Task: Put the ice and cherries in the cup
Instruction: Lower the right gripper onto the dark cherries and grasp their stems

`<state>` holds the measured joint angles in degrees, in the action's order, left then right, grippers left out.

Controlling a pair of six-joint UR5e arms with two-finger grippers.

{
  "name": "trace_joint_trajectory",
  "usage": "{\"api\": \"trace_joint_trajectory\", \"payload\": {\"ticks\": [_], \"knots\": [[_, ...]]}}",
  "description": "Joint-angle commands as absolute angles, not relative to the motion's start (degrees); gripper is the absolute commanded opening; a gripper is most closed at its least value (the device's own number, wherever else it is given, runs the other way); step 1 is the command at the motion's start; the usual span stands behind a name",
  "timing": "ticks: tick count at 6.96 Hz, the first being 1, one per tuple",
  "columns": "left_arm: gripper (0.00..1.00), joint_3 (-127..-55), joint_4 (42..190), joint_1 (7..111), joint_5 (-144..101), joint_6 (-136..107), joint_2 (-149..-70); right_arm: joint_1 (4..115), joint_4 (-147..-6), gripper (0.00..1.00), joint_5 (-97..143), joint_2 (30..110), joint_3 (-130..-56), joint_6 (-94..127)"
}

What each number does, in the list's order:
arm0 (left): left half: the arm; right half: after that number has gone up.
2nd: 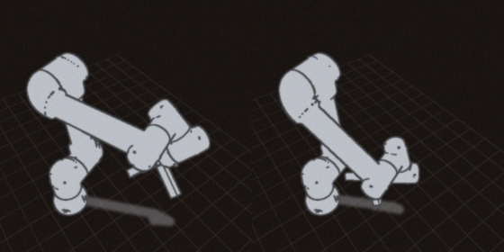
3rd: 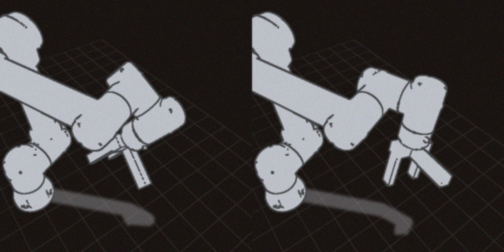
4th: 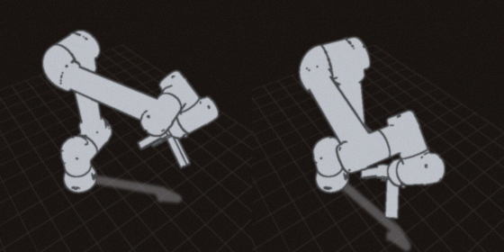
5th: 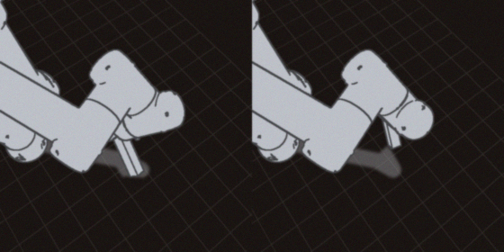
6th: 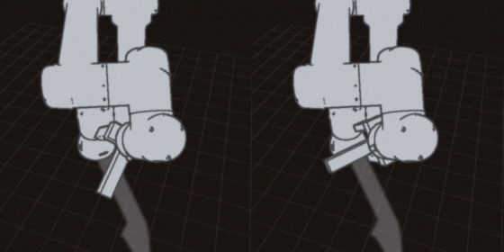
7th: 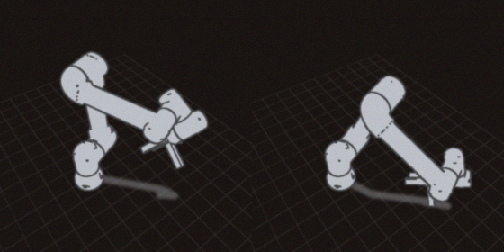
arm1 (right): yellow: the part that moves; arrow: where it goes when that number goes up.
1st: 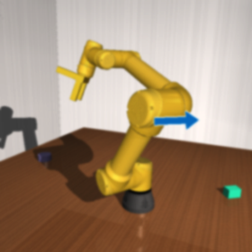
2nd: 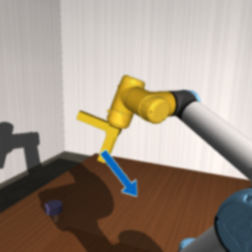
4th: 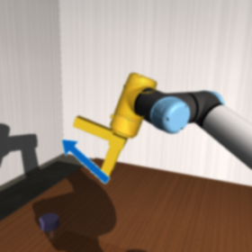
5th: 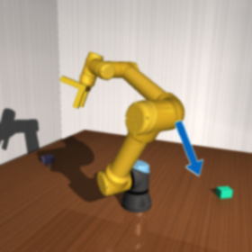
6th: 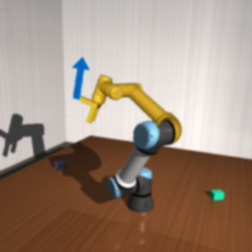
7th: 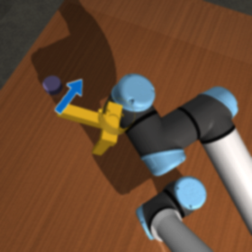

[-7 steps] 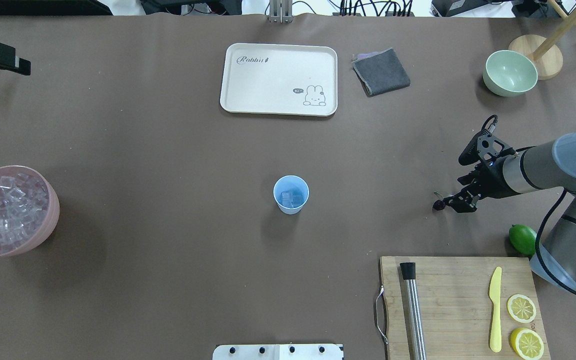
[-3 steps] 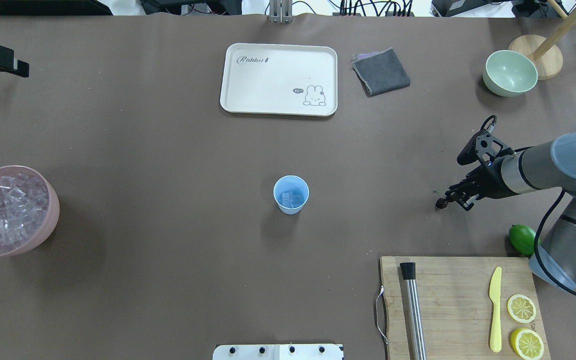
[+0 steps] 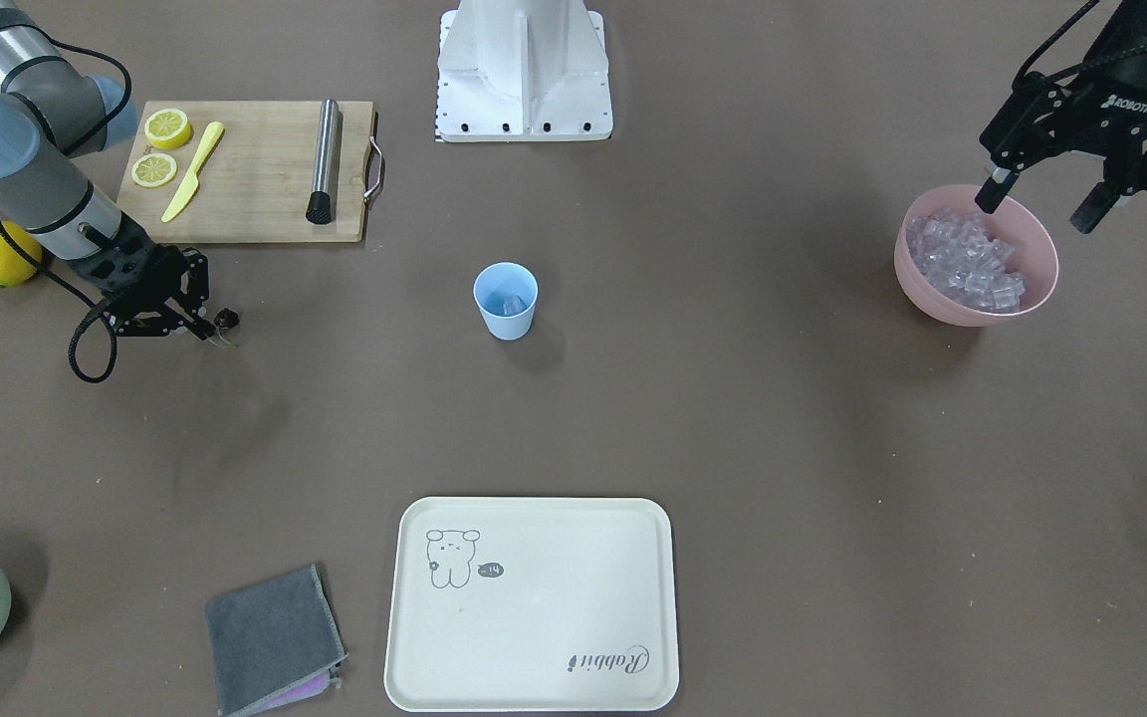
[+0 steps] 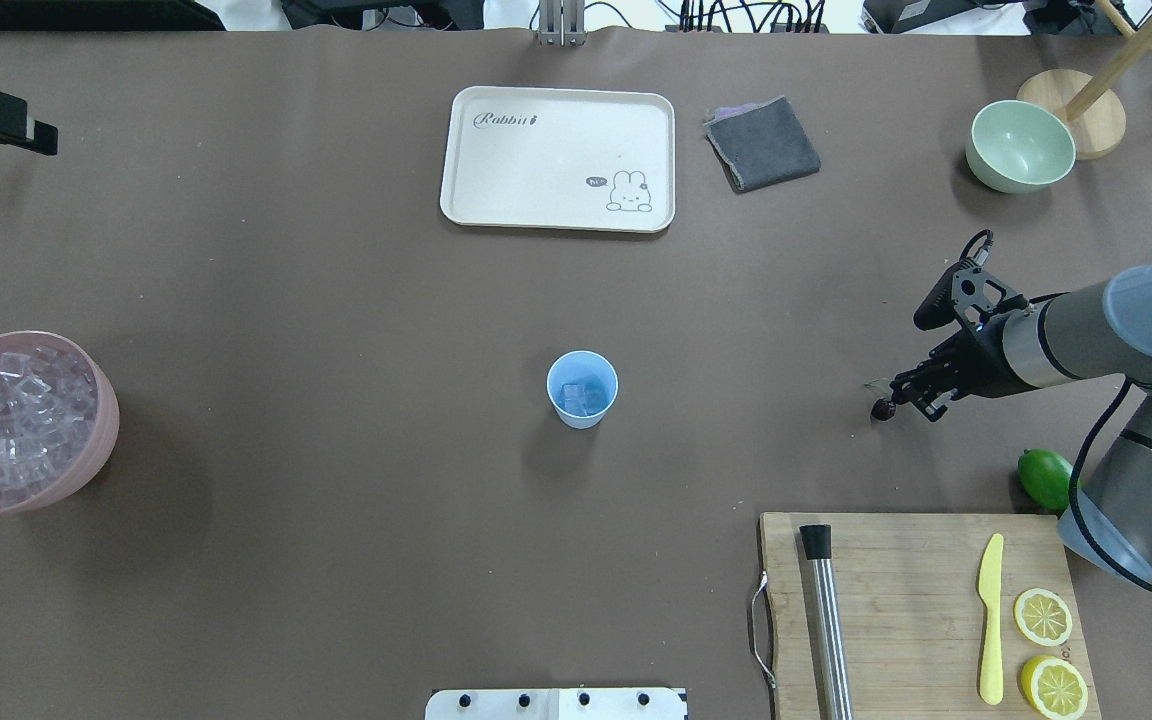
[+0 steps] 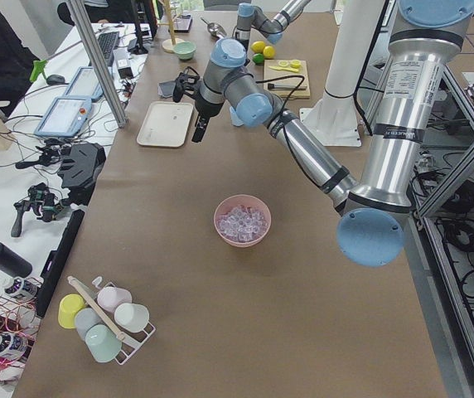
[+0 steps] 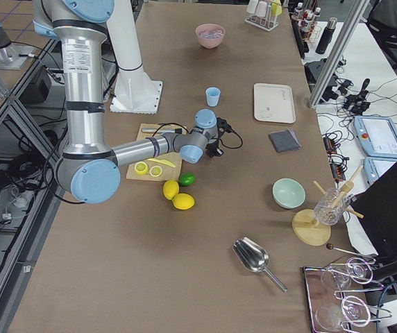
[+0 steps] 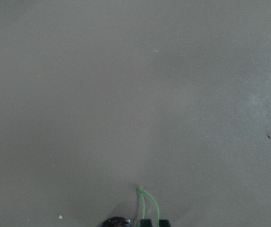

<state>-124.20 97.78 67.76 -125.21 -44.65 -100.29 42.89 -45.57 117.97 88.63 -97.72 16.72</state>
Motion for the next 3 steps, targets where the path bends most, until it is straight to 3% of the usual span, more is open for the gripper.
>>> {"api": "trace_joint_trajectory", "payload": {"ticks": [1, 3], "knots": [[0.98, -124.1, 97.8, 67.8, -125.2, -44.6, -100.3, 43.8, -46.0, 0.0, 120.0, 88.6, -99.3, 16.8], [0.98, -124.0, 97.8, 67.8, -125.2, -44.6, -100.3, 48.1, -46.2, 0.0, 125.8, 86.3, -99.2, 17.0]]}}
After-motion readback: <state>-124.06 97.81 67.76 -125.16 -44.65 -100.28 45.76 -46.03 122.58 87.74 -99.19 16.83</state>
